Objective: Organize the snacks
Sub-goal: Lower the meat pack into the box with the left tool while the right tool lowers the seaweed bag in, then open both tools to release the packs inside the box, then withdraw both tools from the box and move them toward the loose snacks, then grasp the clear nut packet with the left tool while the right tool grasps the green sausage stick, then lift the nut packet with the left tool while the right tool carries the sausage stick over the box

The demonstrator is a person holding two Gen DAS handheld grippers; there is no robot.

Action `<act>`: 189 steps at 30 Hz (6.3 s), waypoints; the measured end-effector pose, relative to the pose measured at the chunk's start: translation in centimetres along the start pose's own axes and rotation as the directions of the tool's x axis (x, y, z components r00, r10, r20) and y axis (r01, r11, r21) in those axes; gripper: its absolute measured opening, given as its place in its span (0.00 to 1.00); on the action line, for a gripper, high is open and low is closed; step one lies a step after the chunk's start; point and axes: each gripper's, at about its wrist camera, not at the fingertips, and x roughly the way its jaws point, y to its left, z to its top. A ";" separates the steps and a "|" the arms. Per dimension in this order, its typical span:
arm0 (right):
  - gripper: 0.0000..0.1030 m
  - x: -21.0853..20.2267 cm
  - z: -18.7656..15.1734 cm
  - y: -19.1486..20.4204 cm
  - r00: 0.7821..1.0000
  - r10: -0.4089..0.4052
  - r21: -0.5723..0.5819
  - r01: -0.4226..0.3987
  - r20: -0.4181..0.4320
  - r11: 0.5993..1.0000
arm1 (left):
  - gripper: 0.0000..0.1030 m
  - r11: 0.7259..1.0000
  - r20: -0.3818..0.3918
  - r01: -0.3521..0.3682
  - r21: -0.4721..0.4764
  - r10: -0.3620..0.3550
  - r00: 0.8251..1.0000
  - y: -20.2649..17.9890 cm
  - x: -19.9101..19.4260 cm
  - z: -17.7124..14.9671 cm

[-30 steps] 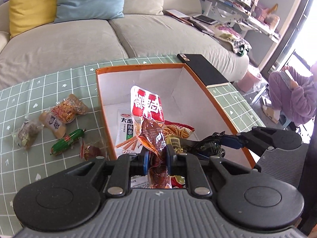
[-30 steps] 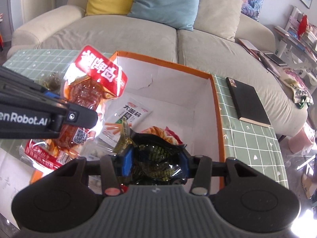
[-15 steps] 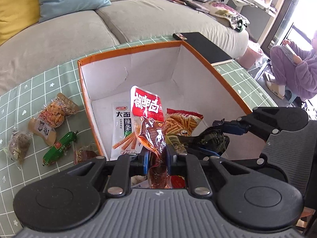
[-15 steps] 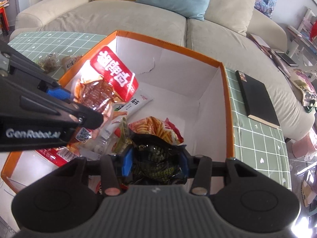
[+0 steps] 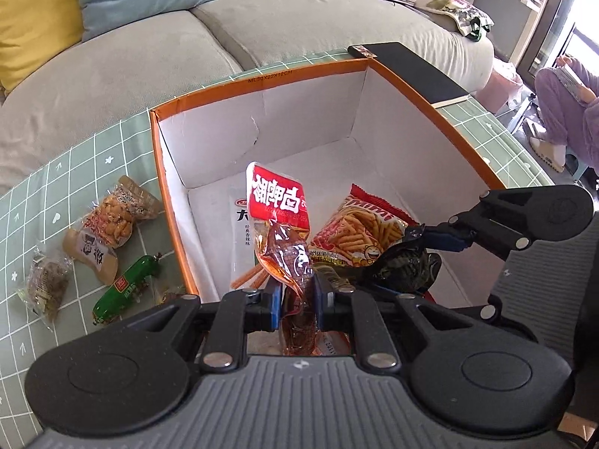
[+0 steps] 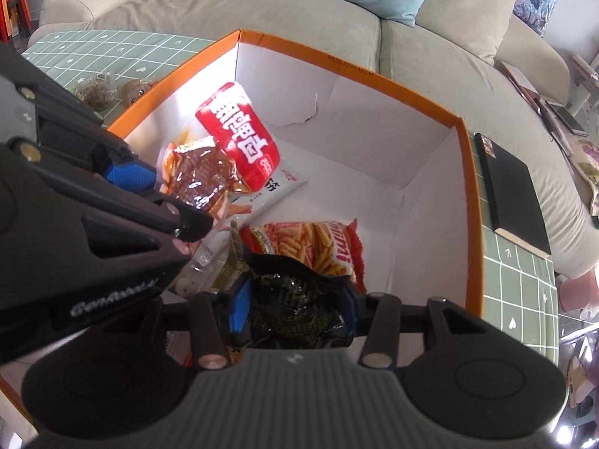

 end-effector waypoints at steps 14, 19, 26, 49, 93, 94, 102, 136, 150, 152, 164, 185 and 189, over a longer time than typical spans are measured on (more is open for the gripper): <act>0.57 -0.7 0.6 0.2 1.000 -0.005 0.002 0.005 -0.006 1.000 | 0.44 1.000 0.031 -0.016 0.004 0.016 0.999 0.1 -0.9 -0.3; 0.69 -1.2 0.9 0.1 0.999 -0.011 -0.002 0.011 -0.030 1.000 | 0.57 1.000 0.049 -0.021 -0.008 0.021 0.999 0.4 -1.7 -0.3; 0.76 -3.3 1.0 -0.3 0.999 -0.037 0.025 0.037 -0.003 0.999 | 0.62 0.999 0.101 -0.007 -0.049 0.012 0.995 1.0 -3.8 -0.7; 0.77 -9.6 2.1 10.3 0.962 -0.107 0.261 0.040 0.250 0.965 | 0.62 0.930 0.246 -0.169 -0.326 0.256 0.935 12.2 -11.3 -9.0; 0.61 4.0 8.8 17.6 0.971 -0.082 0.303 0.010 0.224 0.953 | 0.73 0.966 0.304 -0.078 -0.247 0.154 0.940 24.7 -1.5 -9.5; 0.61 4.2 9.0 17.3 0.974 -0.078 0.337 0.001 0.214 0.942 | 0.74 0.974 0.311 -0.078 -0.214 0.143 0.940 24.9 -1.1 -9.0; 0.57 6.0 9.6 16.0 0.989 -0.020 0.453 -0.048 0.145 0.890 | 0.74 0.998 0.240 -0.060 -0.013 0.061 0.969 26.3 2.5 -6.5; 0.29 5.2 7.7 20.1 0.989 0.125 0.234 -0.141 0.083 0.962 | 0.50 0.938 0.006 -0.210 -0.275 0.220 0.976 21.9 -2.1 -13.6; 0.28 1.6 2.3 21.7 0.982 0.185 0.101 -0.189 0.043 0.977 | 0.58 0.937 -0.066 -0.199 -0.287 0.188 0.980 19.2 -3.9 -16.9; 0.29 1.6 2.1 21.7 0.982 0.185 0.096 -0.189 0.047 0.977 | 0.58 0.936 -0.053 -0.188 -0.299 0.180 0.982 19.3 -3.7 -17.1; 0.20 1.9 2.0 21.8 0.984 0.169 0.118 -0.174 0.053 0.978 | 0.50 0.935 0.012 -0.188 -0.301 0.200 0.980 18.7 -3.4 -17.5; 0.19 -3.6 2.2 20.9 0.968 0.215 0.020 -0.219 0.127 0.975 | 0.41 0.855 0.071 -0.147 -0.497 0.209 0.975 17.5 -9.7 -17.5; 0.19 -5.5 2.1 19.9 0.964 0.208 0.012 -0.213 0.168 0.977 | 0.41 0.858 0.113 -0.131 -0.497 0.214 0.970 16.3 -11.5 -16.5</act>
